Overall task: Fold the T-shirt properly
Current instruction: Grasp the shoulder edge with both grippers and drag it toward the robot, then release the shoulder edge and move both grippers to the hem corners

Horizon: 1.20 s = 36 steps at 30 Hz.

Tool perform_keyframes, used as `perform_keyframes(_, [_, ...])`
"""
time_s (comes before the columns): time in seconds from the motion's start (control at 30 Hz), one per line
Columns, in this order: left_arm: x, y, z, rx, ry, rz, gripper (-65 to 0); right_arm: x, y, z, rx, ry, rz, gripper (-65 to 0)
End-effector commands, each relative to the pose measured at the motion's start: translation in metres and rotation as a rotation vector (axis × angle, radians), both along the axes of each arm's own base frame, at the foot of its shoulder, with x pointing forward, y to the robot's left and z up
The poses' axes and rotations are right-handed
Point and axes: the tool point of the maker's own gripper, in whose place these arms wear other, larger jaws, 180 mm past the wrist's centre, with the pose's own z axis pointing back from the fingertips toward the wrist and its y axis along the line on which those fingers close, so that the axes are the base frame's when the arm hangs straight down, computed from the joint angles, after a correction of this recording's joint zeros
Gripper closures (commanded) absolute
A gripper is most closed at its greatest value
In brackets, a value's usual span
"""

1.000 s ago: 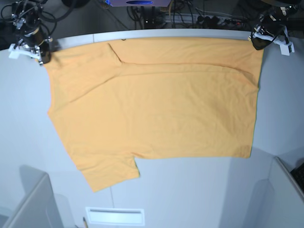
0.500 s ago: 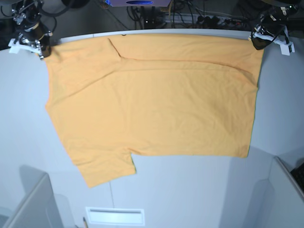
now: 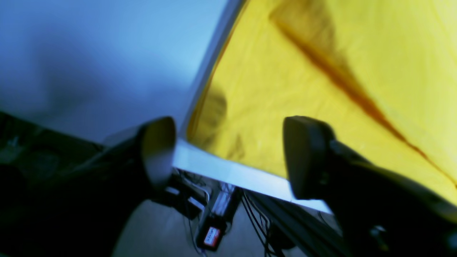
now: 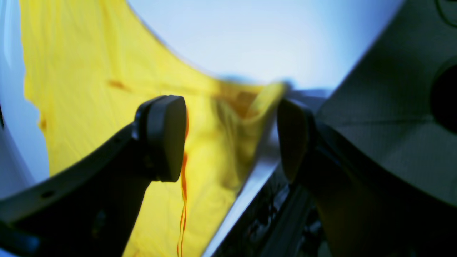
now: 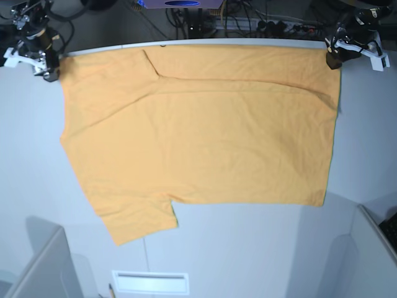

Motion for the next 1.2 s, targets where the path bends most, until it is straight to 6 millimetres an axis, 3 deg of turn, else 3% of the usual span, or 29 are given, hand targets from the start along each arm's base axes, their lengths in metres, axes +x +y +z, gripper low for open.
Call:
perform_keyframes(0.0, [0.005, 0.012, 0.019, 0.052, -0.049, 0.005, -49.7, 0.009, -0.01, 0.02, -0.049, -0.051, 0.006, -36.6])
perform_keyframes(0.1, [0.009, 0.029, 0.046, 0.126, -0.108, 0.04, -49.5, 0.017, -0.018, 0.038, -0.09, -0.093, 0.004, -36.5])
perform_keyframes(0.17, [0.017, 0.033, 0.061, 0.161, -0.147, 0.039, -49.5, 0.033, -0.022, 0.049, -0.112, -0.129, 0.023, -36.3])
perform_keyframes(0.37, [0.045, 0.034, 0.075, 0.167, -0.234, 0.036, -49.4, 0.088, -0.037, 0.086, -0.169, -0.258, 0.061, -36.3])
perform_keyframes(0.47, [0.065, 0.034, 0.084, 0.175, -0.283, 0.021, -49.4, 0.116, -0.043, 0.091, -0.129, -0.28, 0.088, -36.3])
perform_keyframes(0.57, [0.088, 0.022, 0.088, 0.152, -0.297, -0.043, -49.4, 0.146, -0.045, 0.088, -0.038, -0.287, 0.112, -36.3])
perform_keyframes(0.73, [0.131, -0.001, 0.097, 0.097, -0.315, -0.136, -49.2, 0.199, -0.033, 0.101, 0.035, -0.346, 0.24, -36.3])
perform_keyframes(1.03, [0.17, -0.011, 0.117, 0.075, -0.373, -0.18, -49.2, 0.293, 0.0, 0.068, -0.133, -0.216, 0.505, -36.6])
perform_keyframes(1.17, [0.175, -0.018, 0.1, 0.166, -0.272, -0.239, -49.2, 0.325, -0.005, 0.047, -0.223, -0.14, 0.568, -36.6])
